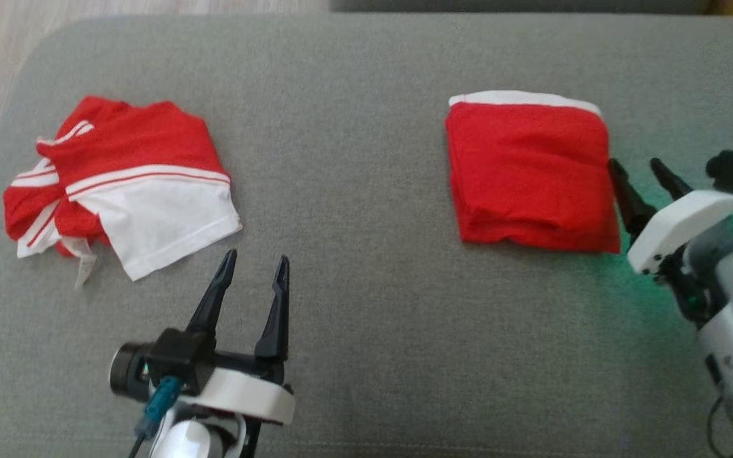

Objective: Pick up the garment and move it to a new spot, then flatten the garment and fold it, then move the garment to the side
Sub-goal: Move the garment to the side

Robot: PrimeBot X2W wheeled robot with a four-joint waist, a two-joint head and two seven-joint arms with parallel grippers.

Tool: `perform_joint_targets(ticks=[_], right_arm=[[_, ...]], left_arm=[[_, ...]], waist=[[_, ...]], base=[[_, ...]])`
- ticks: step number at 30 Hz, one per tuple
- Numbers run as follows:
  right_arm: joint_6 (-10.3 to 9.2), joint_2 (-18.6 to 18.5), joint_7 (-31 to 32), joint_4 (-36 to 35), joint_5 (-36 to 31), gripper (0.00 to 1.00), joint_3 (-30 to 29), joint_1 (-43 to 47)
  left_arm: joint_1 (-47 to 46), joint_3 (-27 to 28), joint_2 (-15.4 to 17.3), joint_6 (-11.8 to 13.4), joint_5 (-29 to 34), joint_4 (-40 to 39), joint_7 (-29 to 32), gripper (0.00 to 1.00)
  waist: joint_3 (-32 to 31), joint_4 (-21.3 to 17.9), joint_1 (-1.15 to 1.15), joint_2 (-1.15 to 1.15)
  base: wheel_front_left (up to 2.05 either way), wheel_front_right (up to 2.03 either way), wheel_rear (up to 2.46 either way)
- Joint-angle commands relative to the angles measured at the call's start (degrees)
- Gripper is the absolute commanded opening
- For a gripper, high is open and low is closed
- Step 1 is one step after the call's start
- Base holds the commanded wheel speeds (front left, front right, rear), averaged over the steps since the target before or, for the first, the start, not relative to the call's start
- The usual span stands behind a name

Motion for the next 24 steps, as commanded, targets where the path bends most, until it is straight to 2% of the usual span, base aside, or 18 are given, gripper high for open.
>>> perform_joint_targets(ticks=[1, 10, 11, 12, 13, 14, 20, 21, 24], right_arm=[[0.21, -1.55, 0.84, -0.31, 0.97, 1.0, 1.55, -2.05], [0.21, -4.55, 4.42, 3.66, 10.14, 1.0, 8.68, -6.39], [0.21, -4.74, 4.78, 3.9, 11.0, 0.86, 9.55, -6.69], [0.21, -4.9, 5.22, 4.02, 11.85, 0.42, 10.49, -6.96], [0.21, -5.05, 5.77, 3.96, 12.79, 0.09, 11.42, -7.16], [0.21, -5.37, 6.46, 3.78, 13.62, 0.0, 12.45, -7.32], [0.21, -10.46, 6.63, 1.81, 14.64, 0.0, 17.94, -8.64], [0.21, -12.7, 6.6, 0.91, 14.39, 0.0, 19.58, -9.24], [0.21, -16.33, 6.6, -0.84, 13.93, 0.0, 21.59, -10.56]], left_arm=[[-2.58, 1.42, 0.07, -0.17, 0.36, -2.05, -0.3, 1.0], [-5.0, 0.46, 0.07, 0.46, 0.16, -2.13, -0.3, 1.0], [-5.23, 0.35, 0.07, 0.57, 0.14, -2.17, -0.3, 1.0], [-5.45, 0.26, 0.07, 0.7, 0.12, -2.18, -0.3, 1.0], [-5.64, 0.19, 0.07, 0.83, 0.1, -2.22, -0.3, 1.0], [-5.83, 0.18, 0.07, 0.98, 0.09, -2.29, -0.3, 1.0], [-6.63, 0.71, 0.07, 1.59, -0.48, -3.04, -0.3, 1.0], [-6.88, 0.79, 0.07, 1.68, -0.81, -3.43, -0.3, 1.0], [-7.64, 0.57, 0.07, 1.75, -1.19, -4.14, -0.3, 1.0]], waist=[[1.82, 1.04, -0.02, 0.0], [5.88, 2.33, -0.02, 0.0], [6.25, 2.32, -0.02, 0.0], [6.54, 2.27, -0.02, 0.0], [6.83, 2.18, -0.02, 0.0], [7.07, 2.03, -0.02, 0.0], [7.97, -0.4, -0.02, 0.0], [8.42, -1.76, -0.02, 0.0], [9.77, -4.09, -0.02, 0.0]], base=[[0.0, 0.0, 0.0], [0.0, 0.0, 0.0], [0.0, 0.0, 0.0], [0.0, 0.0, 0.0], [0.0, 0.0, 0.0], [0.0, 0.0, 0.0], [0.0, 0.0, 0.0], [0.0, 0.0, 0.0], [0.0, 0.0, 0.0]])
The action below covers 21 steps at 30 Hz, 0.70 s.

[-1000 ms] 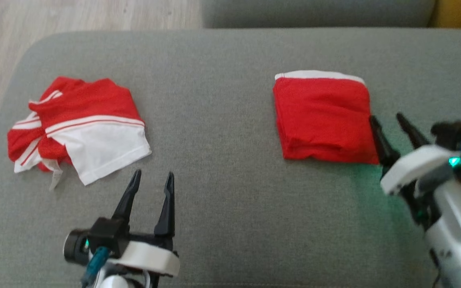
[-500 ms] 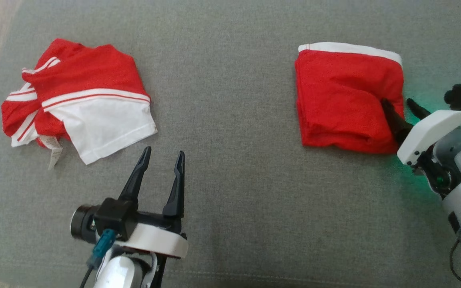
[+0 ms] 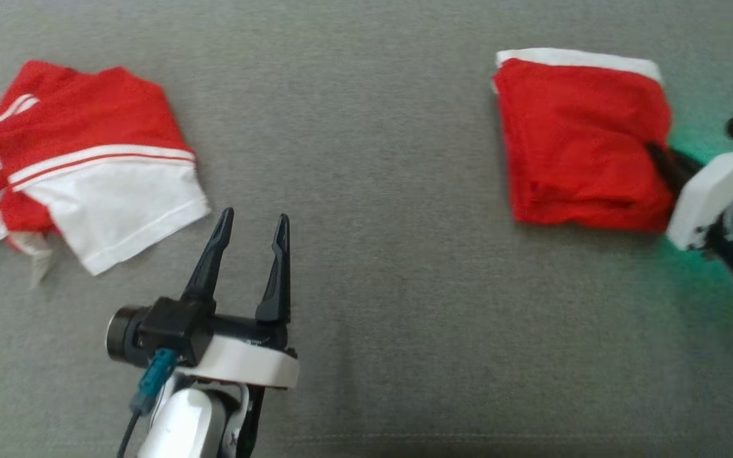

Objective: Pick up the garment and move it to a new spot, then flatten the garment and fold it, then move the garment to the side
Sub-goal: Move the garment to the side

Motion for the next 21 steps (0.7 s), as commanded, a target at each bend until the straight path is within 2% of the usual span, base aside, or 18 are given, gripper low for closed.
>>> perform_joint_targets(ticks=[1, 3, 8, 13, 21], right_arm=[[0.2, -3.68, -0.26, -1.57, -0.56, 0.0, 0.85, -1.22], [0.2, -4.99, -0.1, -2.19, -0.81, 0.0, 1.51, -1.79], [0.2, -12.25, 0.12, -4.97, -2.16, 0.0, 3.72, -4.57], [0.2, -19.49, -2.65, -5.29, -2.93, 0.0, 3.73, -6.38], [0.2, -26.36, -6.04, -2.82, -4.24, 0.0, 1.72, -8.54]], left_arm=[[-2.85, 1.59, 0.1, 0.13, -0.12, -2.33, -0.3, 1.0], [-3.33, 1.49, 0.1, 0.1, -0.05, -2.46, -0.3, 1.0], [-6.59, 0.84, 0.1, -0.51, 0.53, -3.34, -0.3, 1.0], [-10.05, 0.01, 0.1, -1.49, 1.41, -4.04, -0.3, 1.0], [-12.7, -1.11, 0.1, -1.66, 2.16, -6.56, -0.3, 1.0]], waist=[[1.74, -2.26, 0.0, 0.0], [2.48, -3.06, 0.0, 0.0], [6.36, -5.9, 0.0, 0.0], [9.99, -6.85, 0.0, 0.0], [12.97, -7.39, 0.0, 0.0]], base=[[0.0, 0.0, 0.0], [0.0, 0.0, 0.0], [0.0, 0.0, 0.0], [0.0, 0.0, 0.0], [0.0, 0.0, 0.0]])
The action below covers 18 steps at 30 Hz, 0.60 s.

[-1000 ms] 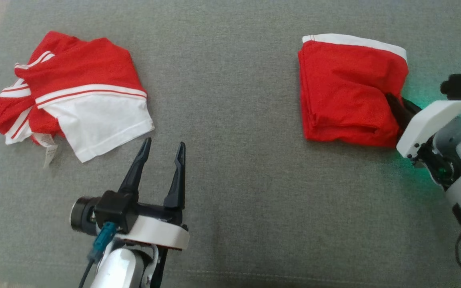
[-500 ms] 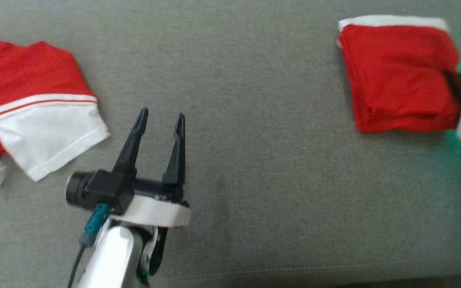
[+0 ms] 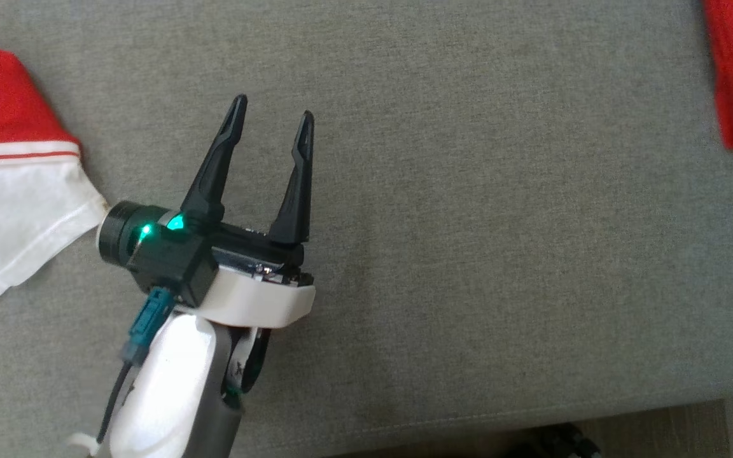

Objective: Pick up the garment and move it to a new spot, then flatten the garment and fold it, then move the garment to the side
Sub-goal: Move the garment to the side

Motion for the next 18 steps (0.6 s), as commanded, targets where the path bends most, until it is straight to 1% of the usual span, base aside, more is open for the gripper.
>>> perform_joint_targets(ticks=[1, 4, 8, 10, 11, 12, 15, 18], right_arm=[[0.2, -4.44, -1.18, -0.02, -0.97, 0.0, -0.85, 0.08], [0.2, -5.99, -1.51, 0.55, -2.19, 0.0, -1.51, -1.09], [0.2, -6.79, -0.99, 0.74, -2.41, 0.0, -2.31, -1.81], [0.2, -7.74, -1.07, 0.52, -4.45, 0.0, -2.19, -2.32], [0.2, -7.73, -1.28, 0.78, -5.01, 0.08, -2.74, -2.7], [0.2, -7.5, -1.54, 1.26, -5.56, 1.0, -3.43, -3.01], [0.2, -6.35, -1.64, 2.59, -7.64, 1.0, -4.76, -3.12], [0.2, -4.66, -2.72, 3.7, -11.29, 1.0, -6.24, -3.13]], left_arm=[[-0.8, 1.2, 0.3, -0.29, 0.79, -2.57, -0.29, 1.0], [-1.4, 0.76, 0.3, -0.72, 2.64, -2.94, -0.29, 1.0], [-1.73, -0.06, 0.3, -0.35, 3.19, -3.84, -0.29, 1.0], [-1.81, -0.57, 0.3, -0.18, 3.03, -4.01, -0.29, 1.0], [-1.82, -0.76, 0.3, -0.13, 2.98, -3.96, -0.29, 1.0], [-1.79, -0.94, 0.3, -0.08, 2.87, -3.85, -0.29, 1.0], [-1.47, -1.21, 0.3, 0.03, 2.21, -3.18, -0.29, 1.0], [-0.65, -1.1, 0.3, 0.4, 1.51, -2.59, -0.29, 1.0]], waist=[[0.57, -0.34, -0.01, 0.0], [1.28, -0.56, -0.01, 0.0], [1.86, -0.59, -0.01, 0.0], [2.06, -0.41, -0.01, 0.0], [2.02, -0.35, -0.01, 0.0], [1.84, -0.24, -0.01, 0.0], [0.47, 0.3, -0.01, 0.0], [-2.37, 0.96, -0.01, 0.0]], base=[[0.0, 0.0, 0.0], [0.0, 0.0, 0.0], [0.0, 0.0, 0.0], [0.0, 0.0, 0.0], [0.0, 0.0, 0.0], [0.0, 0.0, 0.0], [0.0, 0.0, 0.0], [0.0, 0.0, 0.0]])
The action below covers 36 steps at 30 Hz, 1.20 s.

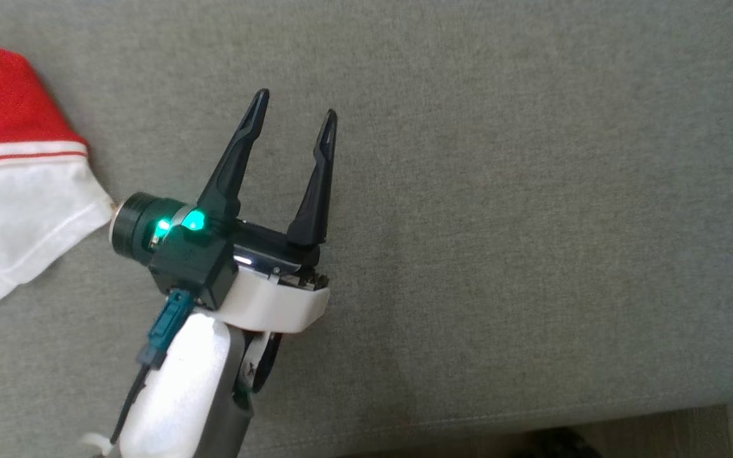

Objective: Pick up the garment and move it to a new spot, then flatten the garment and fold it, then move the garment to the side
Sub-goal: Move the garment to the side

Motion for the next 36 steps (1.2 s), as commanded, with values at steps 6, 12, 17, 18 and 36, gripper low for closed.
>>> perform_joint_targets(ticks=[6, 12, 17, 18, 36], right_arm=[[0.2, 7.41, -1.89, -2.03, -3.83, 1.0, -3.15, 3.92], [0.2, 15.01, -4.53, -5.46, -3.37, 1.0, -5.28, 9.37], [0.2, 21.79, -9.02, -8.55, -3.57, 1.0, -6.8, 16.5], [0.2, 23.16, -10.41, -8.88, -3.7, 1.0, -7.34, 18.05], [0.2, 46.47, -17.91, -24.71, -18.28, 1.0, -26.42, 49.93]], left_arm=[[4.65, 3.16, 0.29, 1.31, -2.65, 0.43, -0.29, 1.0], [8.14, 5.71, 0.29, 1.65, -3.44, 3.16, -0.29, 1.0], [10.86, 8.34, 0.29, 1.89, -3.52, 5.95, -0.29, 1.0], [11.48, 8.84, 0.29, 1.9, -3.54, 6.31, -0.29, 1.0], [25.29, 12.99, 0.29, 0.57, -3.12, 4.41, -0.29, 1.0]], waist=[[-9.58, 0.58, 0.0, 0.0], [-15.19, 0.76, 0.0, 0.0], [-20.36, 1.45, 0.0, 0.0], [-21.57, 1.59, 0.0, 0.0], [-34.48, 4.65, 0.0, 0.0]], base=[[0.0, 0.0, 0.0], [0.0, 0.0, 0.0], [0.0, 0.0, 0.0], [0.0, 0.0, 0.0], [0.0, 0.0, 0.0]])
